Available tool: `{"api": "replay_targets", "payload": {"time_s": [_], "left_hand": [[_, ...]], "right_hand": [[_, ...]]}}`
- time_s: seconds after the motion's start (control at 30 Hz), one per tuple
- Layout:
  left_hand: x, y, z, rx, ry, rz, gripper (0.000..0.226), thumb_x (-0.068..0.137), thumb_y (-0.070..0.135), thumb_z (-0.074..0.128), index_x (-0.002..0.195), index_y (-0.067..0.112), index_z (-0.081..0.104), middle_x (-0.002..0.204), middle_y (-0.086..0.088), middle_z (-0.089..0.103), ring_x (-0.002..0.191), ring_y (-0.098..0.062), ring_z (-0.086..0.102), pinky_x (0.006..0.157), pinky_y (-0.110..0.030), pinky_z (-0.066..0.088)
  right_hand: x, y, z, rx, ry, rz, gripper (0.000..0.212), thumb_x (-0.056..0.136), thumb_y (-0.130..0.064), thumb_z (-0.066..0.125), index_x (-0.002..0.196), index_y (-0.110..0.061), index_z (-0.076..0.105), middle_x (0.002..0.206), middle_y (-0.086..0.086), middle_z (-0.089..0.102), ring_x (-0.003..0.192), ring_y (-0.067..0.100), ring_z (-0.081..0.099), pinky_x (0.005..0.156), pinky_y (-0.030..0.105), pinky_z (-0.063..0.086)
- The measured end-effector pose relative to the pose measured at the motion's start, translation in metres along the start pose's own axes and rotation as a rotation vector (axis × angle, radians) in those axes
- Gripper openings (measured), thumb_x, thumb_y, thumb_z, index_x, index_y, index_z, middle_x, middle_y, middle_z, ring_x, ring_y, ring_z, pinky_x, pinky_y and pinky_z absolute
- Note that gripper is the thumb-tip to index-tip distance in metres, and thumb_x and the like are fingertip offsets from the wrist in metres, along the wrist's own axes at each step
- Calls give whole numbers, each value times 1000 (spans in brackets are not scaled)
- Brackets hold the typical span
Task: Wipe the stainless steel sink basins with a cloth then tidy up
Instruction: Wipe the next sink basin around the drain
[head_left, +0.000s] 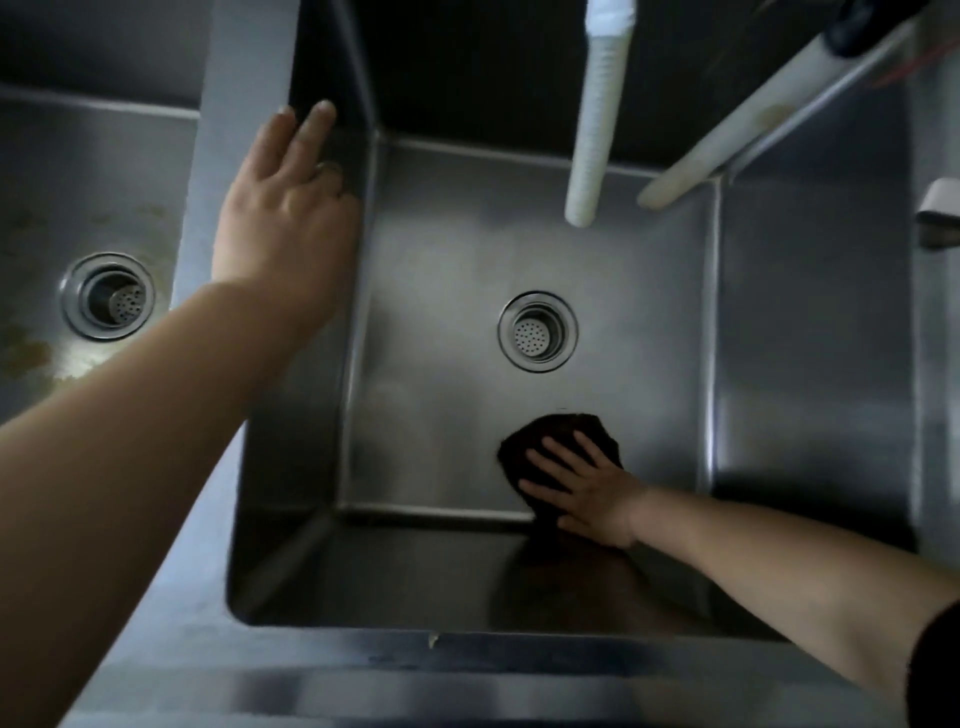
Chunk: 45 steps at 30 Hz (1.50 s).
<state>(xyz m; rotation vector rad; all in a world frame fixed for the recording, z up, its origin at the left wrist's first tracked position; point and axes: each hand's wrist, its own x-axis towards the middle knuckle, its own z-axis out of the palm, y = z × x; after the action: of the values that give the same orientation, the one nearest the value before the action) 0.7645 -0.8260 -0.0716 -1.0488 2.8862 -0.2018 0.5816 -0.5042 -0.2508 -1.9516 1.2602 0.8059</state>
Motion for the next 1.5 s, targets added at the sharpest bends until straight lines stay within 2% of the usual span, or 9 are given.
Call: {"api": "replay_targets", "payload": {"time_s": [0.2, 0.43, 0.63, 0.83, 0.97, 1.07, 1.2, 1.33, 1.5], "left_hand": [[-6, 61, 7, -155, 37, 34, 25, 80, 8, 50, 88, -4, 70, 112, -25, 64, 137, -39, 32, 116, -48, 12], [5, 102, 22, -265, -94, -33, 23, 84, 10, 53, 95, 1, 71, 119, -19, 63, 141, -34, 26, 117, -42, 5], [13, 74, 13, -204, 7, -193, 37, 81, 22, 46, 104, 5, 68, 129, -16, 58, 143, -31, 22, 118, -42, 0], [16, 4, -3, -189, 50, -232, 49, 76, 27, 47, 118, 5, 56, 146, -14, 41, 143, -28, 22, 118, -42, 12], [10, -22, 1, -187, 19, -254, 49, 75, 22, 47, 120, 6, 57, 152, -9, 32, 140, -30, 28, 116, -44, 18], [10, -23, 8, -247, 85, -294, 34, 77, 11, 49, 106, 5, 65, 150, -8, 37, 136, -32, 36, 113, -45, 24], [10, -26, 9, -278, 101, -289, 30, 77, 10, 50, 98, 10, 71, 148, -8, 40, 134, -33, 39, 111, -46, 27], [10, -28, 8, -263, 70, -282, 25, 79, 12, 52, 93, 11, 73, 148, -7, 40, 134, -33, 39, 111, -44, 26], [10, -28, 10, -276, 93, -297, 21, 81, 14, 53, 88, 14, 73, 147, -5, 41, 134, -30, 40, 111, -42, 25]], "right_hand": [[-58, 45, 49, 252, -191, 613, 88, 87, -70, 24, 142, -23, -28, 137, 4, -46, 115, 28, -53, 94, 50, -35], [-40, 69, 38, 452, 111, 777, 88, 88, -67, 27, 136, -24, -32, 130, 8, -52, 116, 28, -54, 92, 40, -43], [-5, 144, -22, 478, 327, 930, 87, 90, -61, 34, 148, -19, -14, 156, 15, -20, 142, 30, -22, 99, 34, -36], [45, 243, -104, 646, 480, 1089, 84, 89, -64, 31, 152, -18, -1, 158, 15, -8, 144, 34, -12, 113, 47, -12], [72, 246, -143, 739, 634, 1180, 79, 93, -54, 39, 151, -16, 1, 157, 21, -7, 143, 41, -8, 112, 53, -6], [90, 219, -164, 750, 706, 1139, 79, 95, -45, 43, 150, -6, 1, 155, 27, -5, 141, 47, -6, 112, 60, -4], [132, 189, -195, 678, 708, 1003, 71, 99, -40, 35, 150, -10, -5, 156, 24, -9, 142, 41, -11, 111, 56, -10], [190, 155, -247, 575, 686, 910, 83, 91, -55, 37, 151, -13, -4, 155, 25, -7, 141, 43, -12, 110, 58, -9], [241, 117, -285, 397, 703, 687, 77, 92, -57, 27, 151, -18, -5, 156, 23, -8, 142, 41, -15, 107, 58, -17]]}}
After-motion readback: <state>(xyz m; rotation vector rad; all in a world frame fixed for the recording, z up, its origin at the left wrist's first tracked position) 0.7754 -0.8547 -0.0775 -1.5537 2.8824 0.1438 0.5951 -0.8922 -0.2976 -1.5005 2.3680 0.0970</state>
